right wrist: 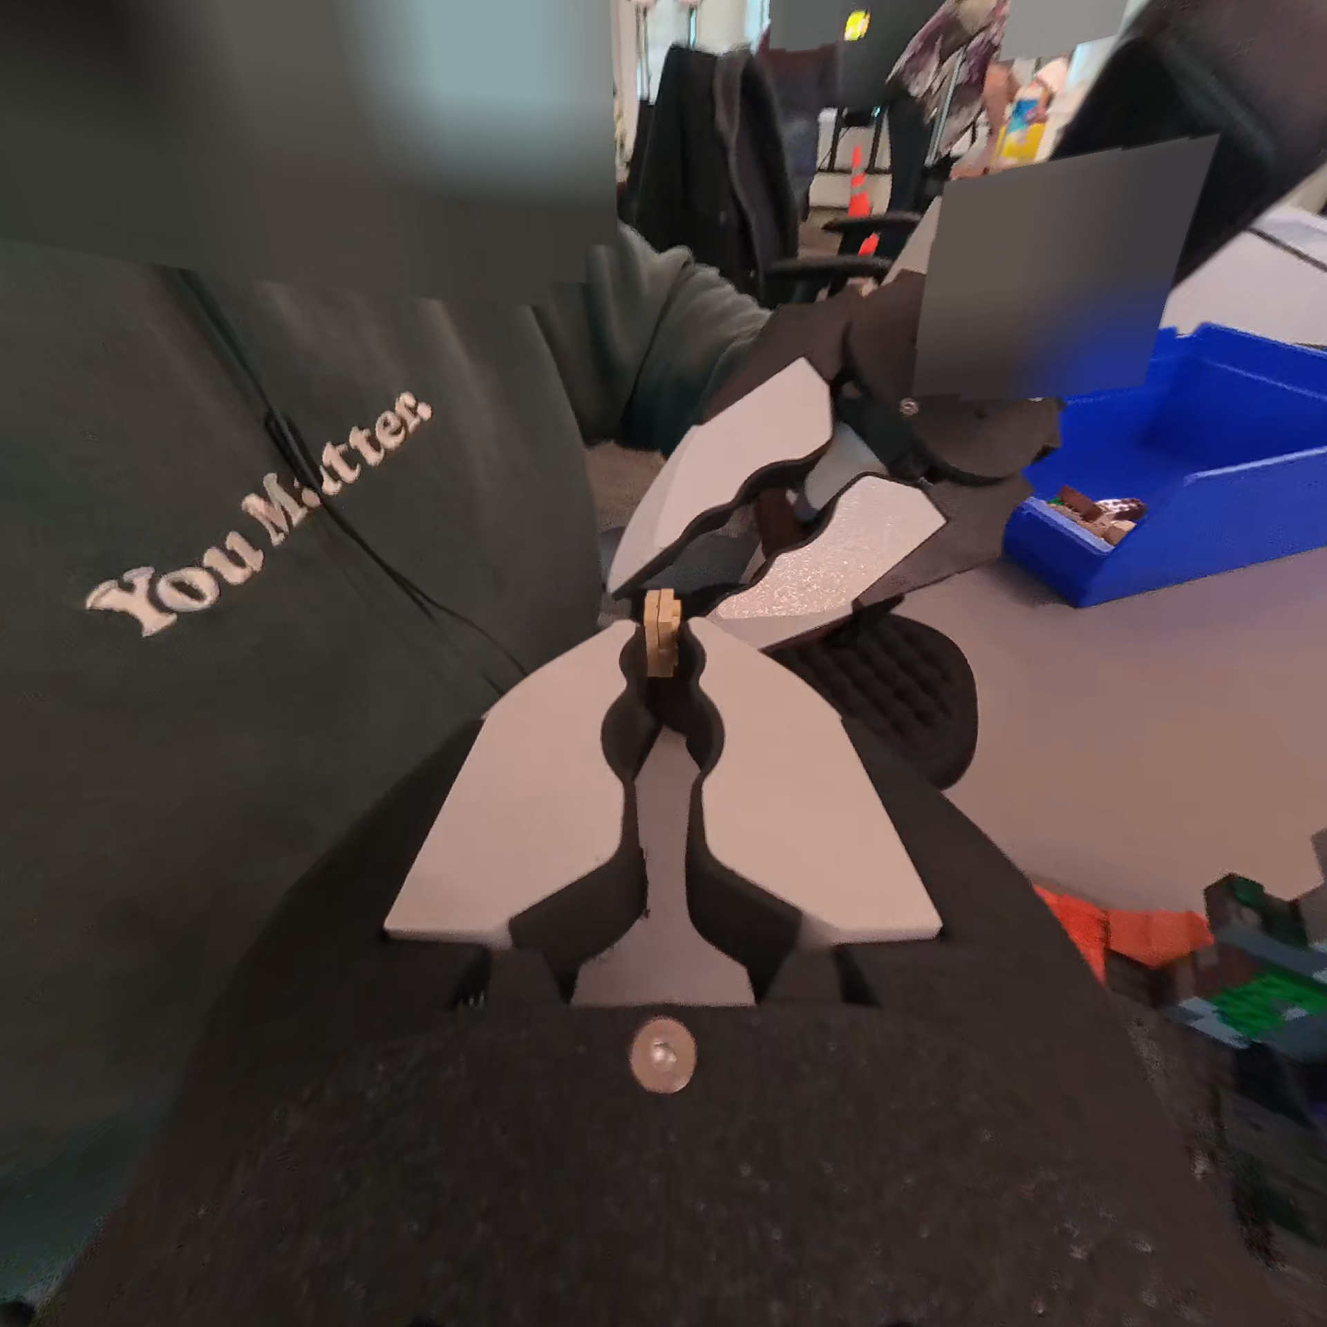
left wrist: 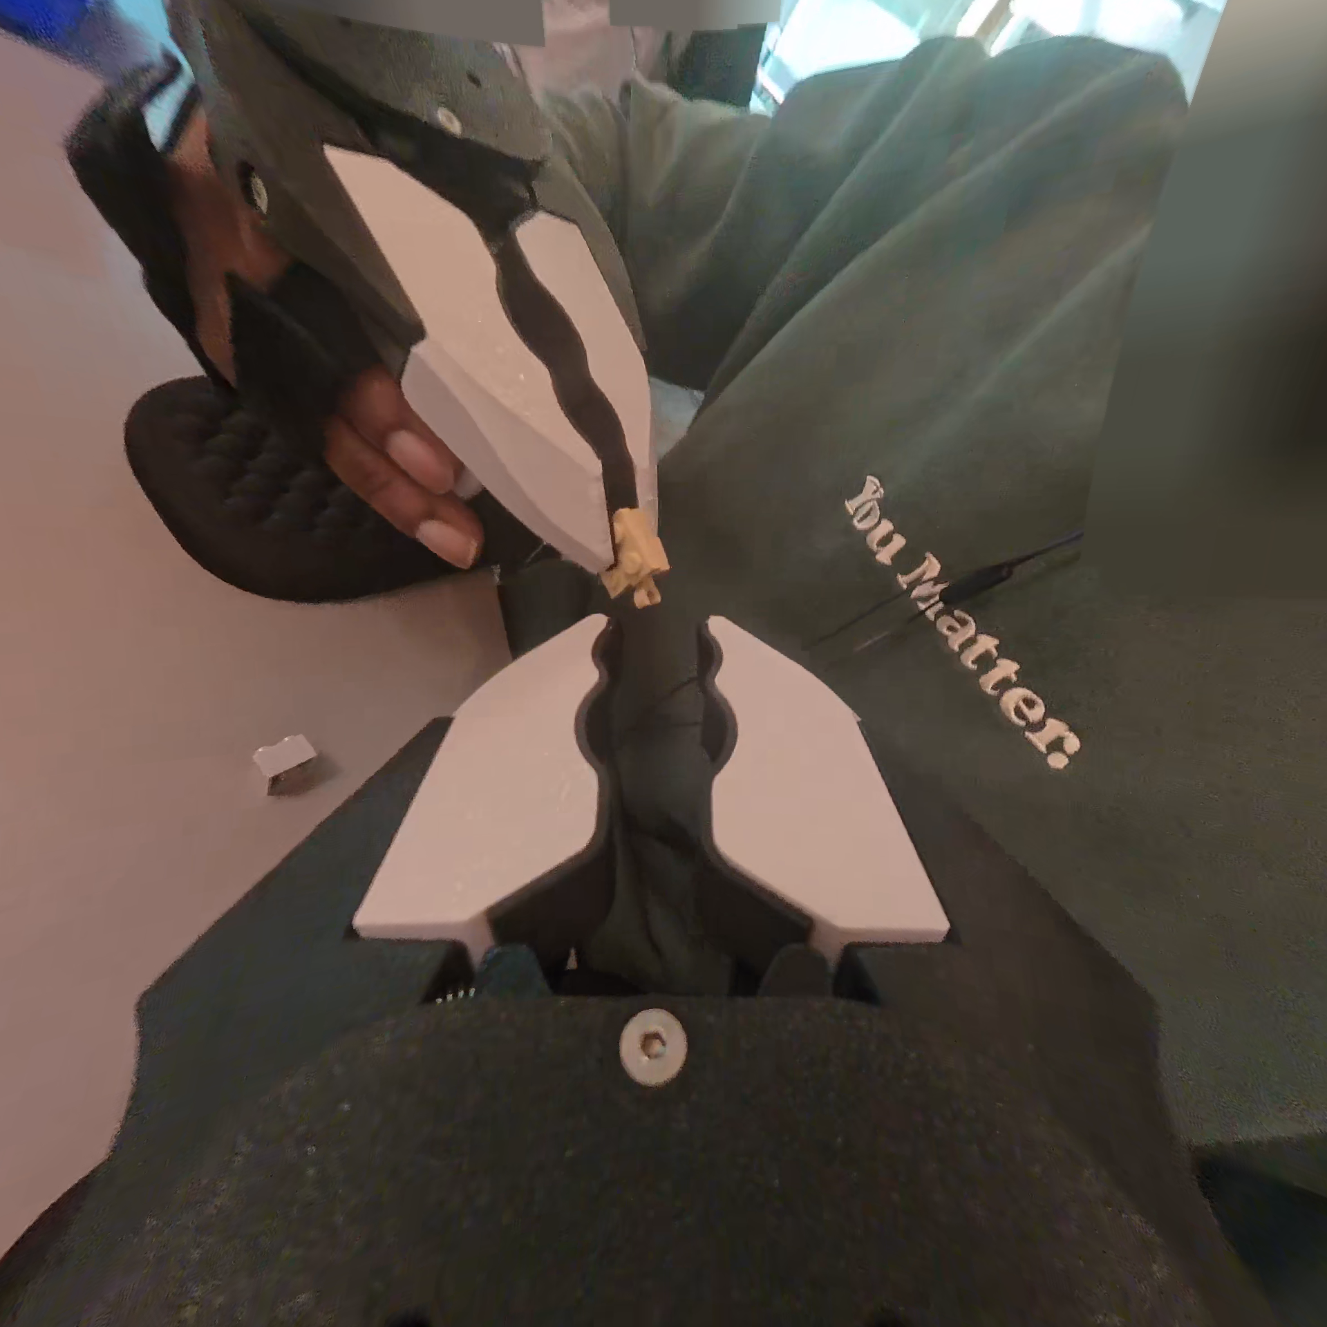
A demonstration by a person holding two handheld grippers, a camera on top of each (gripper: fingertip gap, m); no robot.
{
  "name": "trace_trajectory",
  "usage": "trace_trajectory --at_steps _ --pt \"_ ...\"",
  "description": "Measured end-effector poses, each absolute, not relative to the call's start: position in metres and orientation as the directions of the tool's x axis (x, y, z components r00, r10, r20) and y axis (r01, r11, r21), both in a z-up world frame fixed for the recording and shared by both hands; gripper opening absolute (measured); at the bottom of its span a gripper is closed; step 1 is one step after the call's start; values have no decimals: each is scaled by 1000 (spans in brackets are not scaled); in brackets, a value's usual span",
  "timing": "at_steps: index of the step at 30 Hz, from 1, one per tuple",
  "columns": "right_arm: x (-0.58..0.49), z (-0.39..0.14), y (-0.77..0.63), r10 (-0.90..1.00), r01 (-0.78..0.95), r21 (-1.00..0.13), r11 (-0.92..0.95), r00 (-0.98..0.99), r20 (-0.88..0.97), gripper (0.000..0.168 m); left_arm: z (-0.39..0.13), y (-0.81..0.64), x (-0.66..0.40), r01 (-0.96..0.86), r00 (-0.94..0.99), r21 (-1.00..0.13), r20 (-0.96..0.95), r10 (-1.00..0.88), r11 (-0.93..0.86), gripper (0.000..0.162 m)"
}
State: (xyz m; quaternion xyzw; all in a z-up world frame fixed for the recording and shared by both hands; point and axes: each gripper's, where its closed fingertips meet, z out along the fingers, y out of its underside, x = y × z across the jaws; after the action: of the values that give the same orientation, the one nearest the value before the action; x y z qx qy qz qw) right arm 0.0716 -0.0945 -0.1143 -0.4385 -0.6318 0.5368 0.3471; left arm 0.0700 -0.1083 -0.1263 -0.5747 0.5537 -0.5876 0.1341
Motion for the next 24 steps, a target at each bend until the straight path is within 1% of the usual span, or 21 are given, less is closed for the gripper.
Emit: trace_trajectory --at_steps 3,6,8,10,13,16,19,24 --pt "71 -109 -85 934 138 -986 -92 -332 -134 8 -119 -101 75 -420 -261 -822 515 -817 -384 22" --pt "73 -106 -74 928 96 -971 -219 -287 -237 8 -118 -85 78 -362 -155 -857 444 -883 -367 20" --pt "74 -107 -67 925 76 -960 -270 -258 -280 8 -116 -72 78 -313 -68 -883 387 -920 -349 19" --pt "75 -110 -63 928 60 -956 -286 -229 -292 8 -112 -62 77 -269 12 -910 324 -946 -315 17" --pt "74 -110 -58 938 36 -957 -288 -188 -290 8 -111 -53 77 -255 99 -935 227 -969 -245 15" --pt "73 -109 -51 950 10 -959 -283 -138 -281 8 -112 -51 79 -268 150 -945 152 -977 -188 13" --pt "72 -109 -47 956 -6 -961 -277 -102 -275 8 -114 -46 79 -290 210 -947 78 -974 -139 7" --pt "69 -107 -35 961 -56 -960 -275 27 -276 7 -114 -34 76 -302 311 -949 -12 -950 -87 7"
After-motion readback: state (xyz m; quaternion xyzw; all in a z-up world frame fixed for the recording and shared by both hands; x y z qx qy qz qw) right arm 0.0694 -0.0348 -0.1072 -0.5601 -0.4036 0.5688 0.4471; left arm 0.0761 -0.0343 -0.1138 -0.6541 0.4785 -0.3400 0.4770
